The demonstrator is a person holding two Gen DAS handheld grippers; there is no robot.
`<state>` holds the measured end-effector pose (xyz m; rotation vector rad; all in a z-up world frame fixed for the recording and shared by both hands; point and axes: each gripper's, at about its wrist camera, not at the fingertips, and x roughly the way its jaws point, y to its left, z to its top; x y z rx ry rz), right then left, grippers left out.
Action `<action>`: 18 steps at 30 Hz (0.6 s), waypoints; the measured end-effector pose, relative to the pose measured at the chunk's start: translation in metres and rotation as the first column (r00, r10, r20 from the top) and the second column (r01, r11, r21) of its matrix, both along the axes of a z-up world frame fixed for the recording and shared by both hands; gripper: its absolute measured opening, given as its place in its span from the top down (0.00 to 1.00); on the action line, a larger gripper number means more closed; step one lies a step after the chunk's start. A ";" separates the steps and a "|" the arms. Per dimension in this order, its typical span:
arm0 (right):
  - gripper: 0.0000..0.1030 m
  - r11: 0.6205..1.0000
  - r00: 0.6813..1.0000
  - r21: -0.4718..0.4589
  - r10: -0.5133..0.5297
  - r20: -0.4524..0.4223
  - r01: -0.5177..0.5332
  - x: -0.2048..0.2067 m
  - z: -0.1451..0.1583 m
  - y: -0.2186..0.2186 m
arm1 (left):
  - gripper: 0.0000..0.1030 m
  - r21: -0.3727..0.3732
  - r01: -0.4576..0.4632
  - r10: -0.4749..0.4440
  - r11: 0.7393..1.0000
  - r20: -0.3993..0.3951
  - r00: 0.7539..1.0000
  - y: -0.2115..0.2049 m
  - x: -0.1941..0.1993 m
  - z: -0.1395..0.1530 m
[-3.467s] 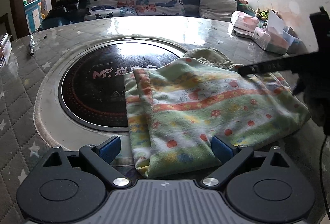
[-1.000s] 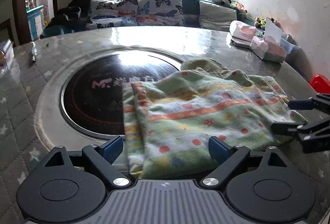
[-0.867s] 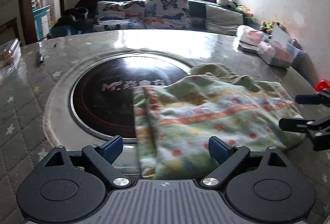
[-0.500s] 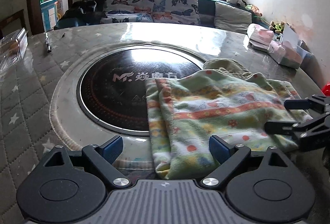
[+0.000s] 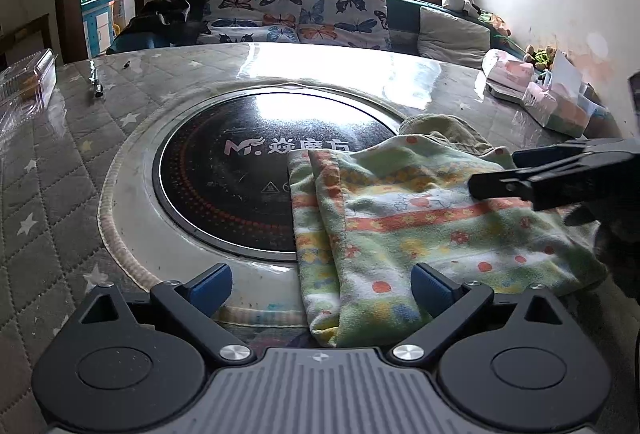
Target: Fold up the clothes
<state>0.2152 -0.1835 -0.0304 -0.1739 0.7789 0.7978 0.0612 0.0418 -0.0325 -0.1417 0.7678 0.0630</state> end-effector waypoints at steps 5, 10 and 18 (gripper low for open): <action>0.00 1.000 1.000 0.005 0.010 0.009 -0.010 -0.001 -0.001 -0.002 | 0.04 -0.001 -0.001 0.001 1.000 0.002 1.000 0.000 0.000 0.000; 0.00 1.000 1.000 -0.018 0.009 0.020 -0.009 -0.003 0.003 0.002 | 0.04 -0.007 -0.007 0.007 1.000 -0.004 1.000 0.001 0.000 0.002; 0.00 1.000 0.999 -0.019 0.021 0.039 -0.020 -0.005 0.012 0.025 | 0.04 -0.021 -0.013 0.013 1.000 -0.001 1.000 0.001 -0.002 0.007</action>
